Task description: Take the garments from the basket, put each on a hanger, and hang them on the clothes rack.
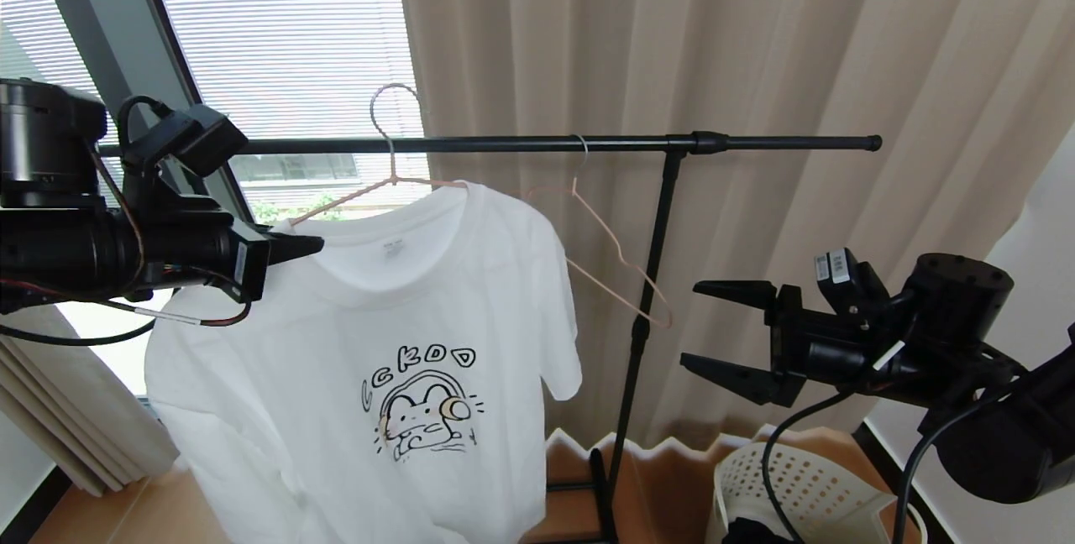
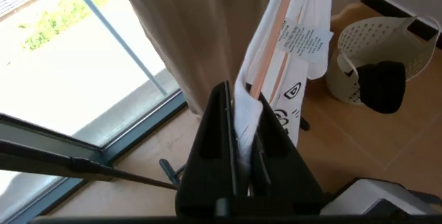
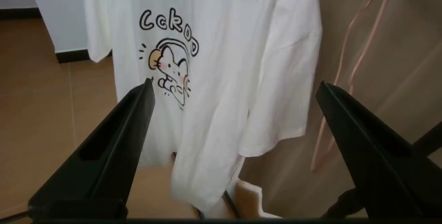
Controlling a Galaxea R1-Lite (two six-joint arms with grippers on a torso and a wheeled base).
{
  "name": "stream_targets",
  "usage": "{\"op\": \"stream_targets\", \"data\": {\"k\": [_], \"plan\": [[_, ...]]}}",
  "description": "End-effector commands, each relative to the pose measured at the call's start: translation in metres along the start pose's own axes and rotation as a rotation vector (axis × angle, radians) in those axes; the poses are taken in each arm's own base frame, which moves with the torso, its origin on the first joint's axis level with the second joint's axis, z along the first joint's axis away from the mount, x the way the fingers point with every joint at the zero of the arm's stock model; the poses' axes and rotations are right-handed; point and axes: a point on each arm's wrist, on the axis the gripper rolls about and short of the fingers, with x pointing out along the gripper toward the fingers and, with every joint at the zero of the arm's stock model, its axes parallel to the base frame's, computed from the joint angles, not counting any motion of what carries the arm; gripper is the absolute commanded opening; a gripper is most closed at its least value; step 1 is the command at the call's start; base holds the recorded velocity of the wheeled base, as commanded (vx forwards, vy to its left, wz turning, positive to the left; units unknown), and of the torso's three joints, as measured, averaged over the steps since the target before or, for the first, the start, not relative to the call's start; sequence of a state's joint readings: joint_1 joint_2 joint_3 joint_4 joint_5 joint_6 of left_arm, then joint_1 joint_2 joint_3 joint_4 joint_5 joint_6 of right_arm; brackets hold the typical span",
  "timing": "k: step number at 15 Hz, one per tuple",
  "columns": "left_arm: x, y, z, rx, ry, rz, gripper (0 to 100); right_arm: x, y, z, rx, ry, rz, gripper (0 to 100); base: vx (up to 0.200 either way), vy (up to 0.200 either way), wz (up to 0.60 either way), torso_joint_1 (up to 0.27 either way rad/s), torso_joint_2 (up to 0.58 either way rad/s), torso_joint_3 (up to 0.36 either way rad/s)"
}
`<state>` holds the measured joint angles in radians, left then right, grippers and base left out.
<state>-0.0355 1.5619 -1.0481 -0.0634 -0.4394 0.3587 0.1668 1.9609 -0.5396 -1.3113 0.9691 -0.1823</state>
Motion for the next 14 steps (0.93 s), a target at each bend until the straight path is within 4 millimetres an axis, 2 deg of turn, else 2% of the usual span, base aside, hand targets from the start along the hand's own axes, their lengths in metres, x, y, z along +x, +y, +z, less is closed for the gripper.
{"op": "stream_targets", "data": {"k": [1, 5, 10, 14], "plan": [[0.031, 0.003, 0.0, -0.047, 0.049, 0.024, 0, 0.0, 0.001, 0.001, -0.004, -0.002, 0.0, 100, 0.0, 0.0, 0.0, 0.0, 0.0, 0.0], [0.064, 0.005, 0.01, -0.108, 0.053, 0.036, 0, -0.003, 0.001, 0.003, -0.007, -0.004, -0.006, 100, 0.0, 0.0, 0.0, 0.0, 0.0, 0.0], [0.109, 0.019, 0.009, -0.146, 0.076, 0.07, 0, -0.007, -0.003, 0.006, -0.015, -0.01, -0.023, 100, 0.0, 0.0, 0.0, 0.0, 0.0, 0.0], [0.129, 0.029, 0.013, -0.197, 0.058, 0.093, 0, -0.006, -0.005, 0.006, -0.019, -0.012, -0.026, 100, 0.0, 0.0, 0.0, 0.0, 0.0, 0.0]]}}
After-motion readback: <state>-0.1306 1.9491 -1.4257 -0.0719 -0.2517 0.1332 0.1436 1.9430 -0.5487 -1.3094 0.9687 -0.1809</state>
